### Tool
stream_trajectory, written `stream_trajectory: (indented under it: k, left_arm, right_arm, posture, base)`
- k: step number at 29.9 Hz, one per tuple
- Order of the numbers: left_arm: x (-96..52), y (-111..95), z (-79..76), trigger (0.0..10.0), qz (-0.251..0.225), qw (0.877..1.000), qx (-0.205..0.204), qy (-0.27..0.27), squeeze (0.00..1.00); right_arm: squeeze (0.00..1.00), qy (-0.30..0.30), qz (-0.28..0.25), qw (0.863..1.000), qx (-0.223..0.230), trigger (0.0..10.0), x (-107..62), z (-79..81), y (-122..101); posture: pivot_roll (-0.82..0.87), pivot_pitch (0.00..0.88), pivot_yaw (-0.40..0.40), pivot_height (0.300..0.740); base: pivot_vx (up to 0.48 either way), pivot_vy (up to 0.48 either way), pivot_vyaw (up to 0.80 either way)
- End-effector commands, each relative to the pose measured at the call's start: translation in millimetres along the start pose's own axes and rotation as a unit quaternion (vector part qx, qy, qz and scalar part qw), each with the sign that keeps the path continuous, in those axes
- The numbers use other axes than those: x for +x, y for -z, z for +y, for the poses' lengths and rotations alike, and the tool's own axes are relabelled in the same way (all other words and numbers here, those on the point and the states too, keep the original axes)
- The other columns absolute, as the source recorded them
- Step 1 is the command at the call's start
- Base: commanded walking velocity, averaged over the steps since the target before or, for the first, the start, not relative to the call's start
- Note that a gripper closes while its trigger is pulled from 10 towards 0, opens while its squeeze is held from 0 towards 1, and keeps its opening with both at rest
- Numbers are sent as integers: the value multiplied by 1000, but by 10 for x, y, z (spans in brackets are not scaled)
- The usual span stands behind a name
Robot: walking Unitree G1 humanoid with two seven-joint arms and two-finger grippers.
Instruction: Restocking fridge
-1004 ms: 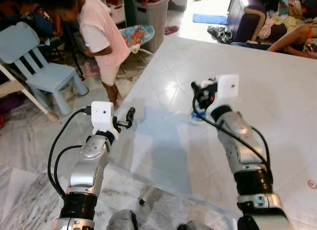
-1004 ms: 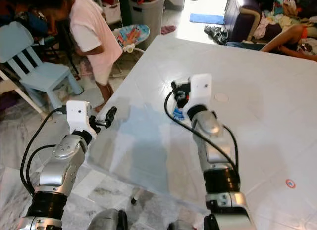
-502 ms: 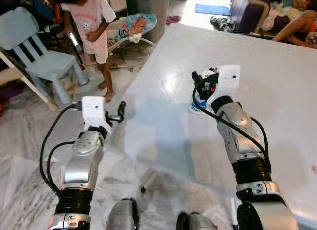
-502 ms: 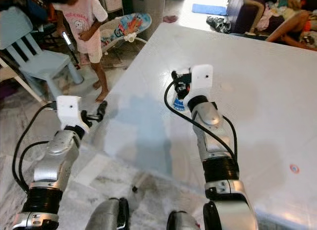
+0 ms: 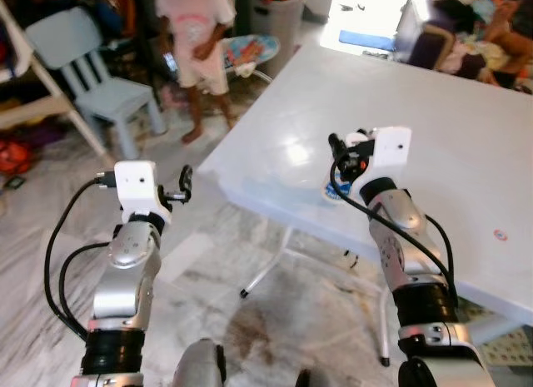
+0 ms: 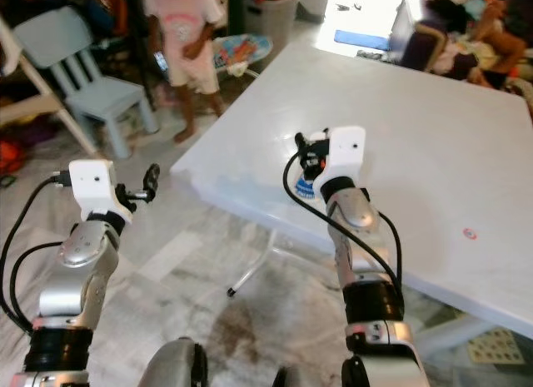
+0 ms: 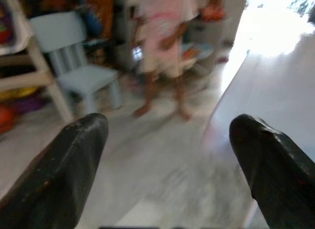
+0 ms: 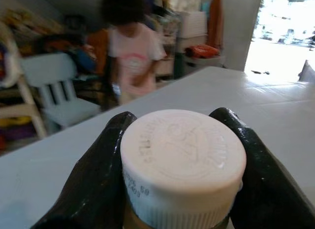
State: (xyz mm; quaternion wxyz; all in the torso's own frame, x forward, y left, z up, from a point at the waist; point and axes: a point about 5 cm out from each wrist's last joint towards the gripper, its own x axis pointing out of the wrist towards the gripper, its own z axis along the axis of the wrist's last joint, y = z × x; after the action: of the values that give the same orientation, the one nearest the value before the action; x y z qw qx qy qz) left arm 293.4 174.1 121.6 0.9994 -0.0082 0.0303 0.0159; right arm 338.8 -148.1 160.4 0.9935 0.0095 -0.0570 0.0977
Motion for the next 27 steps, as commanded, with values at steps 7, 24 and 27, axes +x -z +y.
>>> stream_trajectory:
  k: [7, 24, 27]
  left_arm:
    - [-105, 18, 29, 10000, 8, 1000, 3, -17, 0]
    - [-178, 56, -22, 10000, 15, 1000, 9, -15, 0]
    - [-194, 59, -47, 10000, 14, 1000, 4, -13, 0]
  right_arm:
    - [0, -8, -18, 1000, 5, 10000, -158, 15, -43]
    - [0, -24, -17, 1000, 0, 10000, -186, 121, -43]
    - [0, -24, -15, 1000, 3, 10000, -189, 136, -30]
  posture:
    - [69, 0, -48, 740]
    - [77, 0, -64, 740]
    - [79, 0, -63, 740]
  base:
    - [-371, 0, 0]
    - [-264, 0, 683]
    - [0, 0, 800]
